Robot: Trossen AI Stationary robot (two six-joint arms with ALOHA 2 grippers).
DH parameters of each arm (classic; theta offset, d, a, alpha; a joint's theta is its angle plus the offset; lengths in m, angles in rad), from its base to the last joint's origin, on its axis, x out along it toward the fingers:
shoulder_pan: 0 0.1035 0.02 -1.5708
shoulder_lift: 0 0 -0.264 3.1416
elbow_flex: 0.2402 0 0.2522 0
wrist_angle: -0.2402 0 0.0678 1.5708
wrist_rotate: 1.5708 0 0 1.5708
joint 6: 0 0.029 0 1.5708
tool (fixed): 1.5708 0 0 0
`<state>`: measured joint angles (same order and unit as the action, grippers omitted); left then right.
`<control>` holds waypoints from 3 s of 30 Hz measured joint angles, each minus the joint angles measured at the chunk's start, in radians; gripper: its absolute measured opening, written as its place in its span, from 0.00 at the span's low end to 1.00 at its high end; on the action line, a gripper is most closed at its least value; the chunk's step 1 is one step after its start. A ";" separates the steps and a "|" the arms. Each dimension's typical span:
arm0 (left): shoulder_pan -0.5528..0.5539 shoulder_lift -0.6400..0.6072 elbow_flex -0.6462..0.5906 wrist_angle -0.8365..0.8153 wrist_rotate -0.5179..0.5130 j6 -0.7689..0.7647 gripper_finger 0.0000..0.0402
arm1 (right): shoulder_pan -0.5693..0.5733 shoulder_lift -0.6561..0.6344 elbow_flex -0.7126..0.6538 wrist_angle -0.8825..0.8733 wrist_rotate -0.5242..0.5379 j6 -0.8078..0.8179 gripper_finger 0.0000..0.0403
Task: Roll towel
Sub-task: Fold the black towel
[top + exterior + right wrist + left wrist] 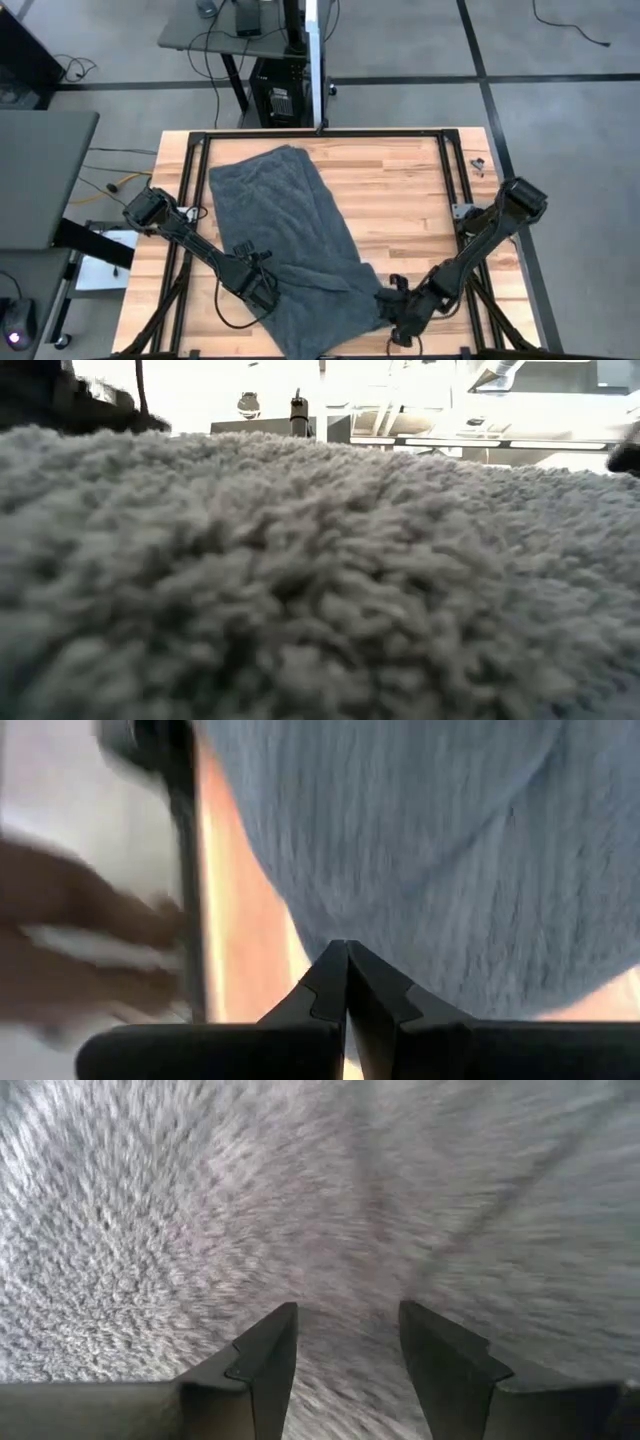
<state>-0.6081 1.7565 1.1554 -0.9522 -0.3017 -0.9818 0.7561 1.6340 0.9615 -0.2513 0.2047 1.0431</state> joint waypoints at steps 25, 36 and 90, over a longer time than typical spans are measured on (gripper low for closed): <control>-0.244 -0.123 0.051 -0.014 -0.157 -0.351 0.40 | -0.362 0.058 -0.002 0.098 -0.217 -0.106 0.64; -0.244 -0.123 0.051 -0.021 -0.165 -0.348 0.40 | -0.349 0.184 -0.002 0.358 -0.344 -0.060 0.54; 0.227 -0.169 -0.248 0.084 -0.098 -0.269 0.40 | -0.270 0.052 -0.001 0.061 -0.120 0.187 0.56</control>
<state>-0.3815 1.5875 0.9076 -0.8686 -0.3995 -1.2508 0.4860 1.6861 0.9601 -0.1901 0.0847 1.2303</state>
